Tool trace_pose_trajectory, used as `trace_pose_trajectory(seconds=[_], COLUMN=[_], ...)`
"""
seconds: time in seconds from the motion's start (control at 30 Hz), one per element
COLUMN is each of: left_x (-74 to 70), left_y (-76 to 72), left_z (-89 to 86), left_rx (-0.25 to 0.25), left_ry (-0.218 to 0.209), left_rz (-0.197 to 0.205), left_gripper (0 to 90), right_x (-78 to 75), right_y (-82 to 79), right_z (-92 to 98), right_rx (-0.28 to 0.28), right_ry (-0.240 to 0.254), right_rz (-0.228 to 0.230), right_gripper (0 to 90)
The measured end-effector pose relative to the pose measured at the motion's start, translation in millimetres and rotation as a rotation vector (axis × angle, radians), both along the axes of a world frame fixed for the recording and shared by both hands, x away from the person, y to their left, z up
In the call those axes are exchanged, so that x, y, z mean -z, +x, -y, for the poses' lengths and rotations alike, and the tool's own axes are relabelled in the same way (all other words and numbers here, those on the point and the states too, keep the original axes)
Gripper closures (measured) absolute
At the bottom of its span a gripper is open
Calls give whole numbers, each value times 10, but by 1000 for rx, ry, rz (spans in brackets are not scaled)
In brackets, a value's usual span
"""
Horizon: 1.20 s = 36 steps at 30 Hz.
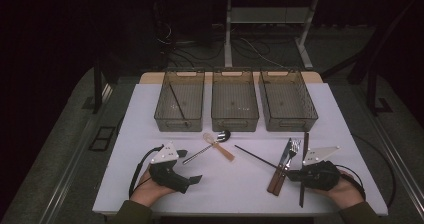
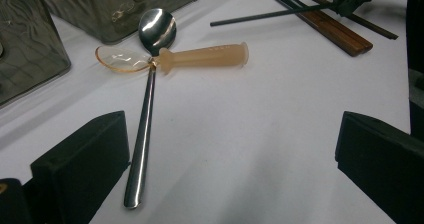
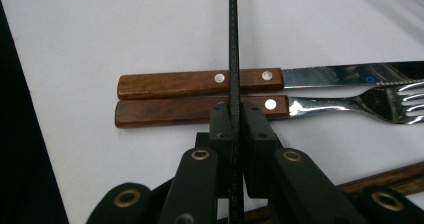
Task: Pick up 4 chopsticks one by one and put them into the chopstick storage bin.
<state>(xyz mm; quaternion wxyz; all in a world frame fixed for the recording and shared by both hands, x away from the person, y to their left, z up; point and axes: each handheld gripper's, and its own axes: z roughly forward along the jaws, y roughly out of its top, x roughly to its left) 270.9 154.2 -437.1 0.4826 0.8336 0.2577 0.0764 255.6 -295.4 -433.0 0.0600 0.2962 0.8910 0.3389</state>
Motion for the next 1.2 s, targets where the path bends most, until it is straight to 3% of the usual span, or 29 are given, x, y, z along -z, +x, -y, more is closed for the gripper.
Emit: trace_pose_trajectory(seconds=[0.3, 0.7, 1.2], left_x=[3, 4, 12], left_y=[0, 2, 2], left_z=[5, 0, -2], left_rx=[2, -10, -7], left_ry=[-1, -3, -1], left_rz=[-4, -8, -13], left_gripper=[0, 0, 0], right_x=[-73, -232, -391], right_y=[22, 80, 241], right_z=[5, -64, -206], right_rx=[30, 31, 41], right_ry=[38, 100, 127], right_rz=[-10, 21, 57], right_gripper=[843, 843, 842])
